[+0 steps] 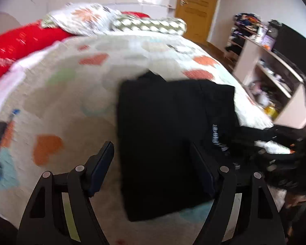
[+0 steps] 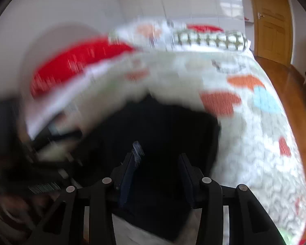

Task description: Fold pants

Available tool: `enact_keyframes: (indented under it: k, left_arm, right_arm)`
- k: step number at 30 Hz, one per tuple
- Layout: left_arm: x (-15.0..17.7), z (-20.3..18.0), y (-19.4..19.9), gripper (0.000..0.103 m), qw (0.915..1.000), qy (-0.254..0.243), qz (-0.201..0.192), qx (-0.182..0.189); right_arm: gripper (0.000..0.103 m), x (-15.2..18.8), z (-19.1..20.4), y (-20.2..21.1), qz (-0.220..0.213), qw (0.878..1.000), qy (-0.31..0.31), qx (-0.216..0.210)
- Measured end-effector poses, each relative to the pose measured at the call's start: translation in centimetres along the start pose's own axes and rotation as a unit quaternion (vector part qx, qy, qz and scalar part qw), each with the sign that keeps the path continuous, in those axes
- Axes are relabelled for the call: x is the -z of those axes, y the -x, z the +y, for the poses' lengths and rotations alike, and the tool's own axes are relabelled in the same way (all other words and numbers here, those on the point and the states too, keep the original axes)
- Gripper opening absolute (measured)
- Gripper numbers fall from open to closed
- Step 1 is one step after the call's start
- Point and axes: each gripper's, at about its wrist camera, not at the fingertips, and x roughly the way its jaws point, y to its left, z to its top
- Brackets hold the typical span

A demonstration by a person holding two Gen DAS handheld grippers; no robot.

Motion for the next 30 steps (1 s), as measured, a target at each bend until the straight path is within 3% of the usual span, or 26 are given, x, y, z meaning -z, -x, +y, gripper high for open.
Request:
enact_keyframes:
  k: [3,6,10,13,16,17,18,21,25,28,30]
  left_arm:
    - [1.1,-1.1,0.4,0.078,0.9996,-0.022,-0.017,-0.01]
    - [0.4,0.1,1.0,0.077,0.9999,0.009,-0.006,0.009]
    - [-0.1,1.2,2.7,0.077,0.999,0.024,-0.036,-0.011]
    - [0.3,1.0,2.2,0.077,0.9992,0.021,-0.029,-0.015]
    - [1.0,0.7,1.5,0.078,0.9996,0.017,-0.019,-0.006]
    - [1.1,0.6,1.5,0.078,0.9997,0.015,-0.017,0.0]
    - [1.1,0.6,1.5,0.078,0.9998,0.012,-0.018,0.001]
    - [1.0,0.3,1.8,0.078,0.9996,-0.003,-0.027,-0.006]
    - [0.6,0.6,1.0,0.077,0.9996,0.006,-0.022,0.014]
    - [0.8,0.1,0.8,0.077,0.9995,-0.001,-0.027,0.017]
    - [0.7,0.2,1.1,0.077,0.9993,-0.001,-0.034,0.014]
  right_arm:
    - [0.042,1.6,-1.4,1.0,-0.015,0.999,-0.037,-0.015]
    - [0.042,1.4,-1.9,2.4,-0.02,0.998,-0.052,0.0]
    - [0.045,-0.8,-1.6,4.6,-0.08,0.995,-0.068,0.004]
    - [0.048,-3.2,-0.5,3.3,-0.1,0.993,-0.066,0.009]
    - [0.047,-4.1,-0.3,-1.2,-0.053,0.996,-0.07,0.017]
    - [0.048,-3.6,-0.6,-3.0,-0.02,0.996,-0.073,0.049]
    - [0.049,-2.9,-0.7,-3.5,-0.014,0.995,-0.072,0.073]
    - [0.049,-1.9,-0.8,-1.2,-0.019,0.992,-0.096,0.076]
    - [0.051,0.2,0.4,2.2,-0.044,0.99,-0.116,0.068]
    - [0.053,1.2,2.2,0.2,0.01,0.993,-0.078,0.091]
    - [0.053,1.1,2.1,0.4,0.016,0.991,-0.094,0.096]
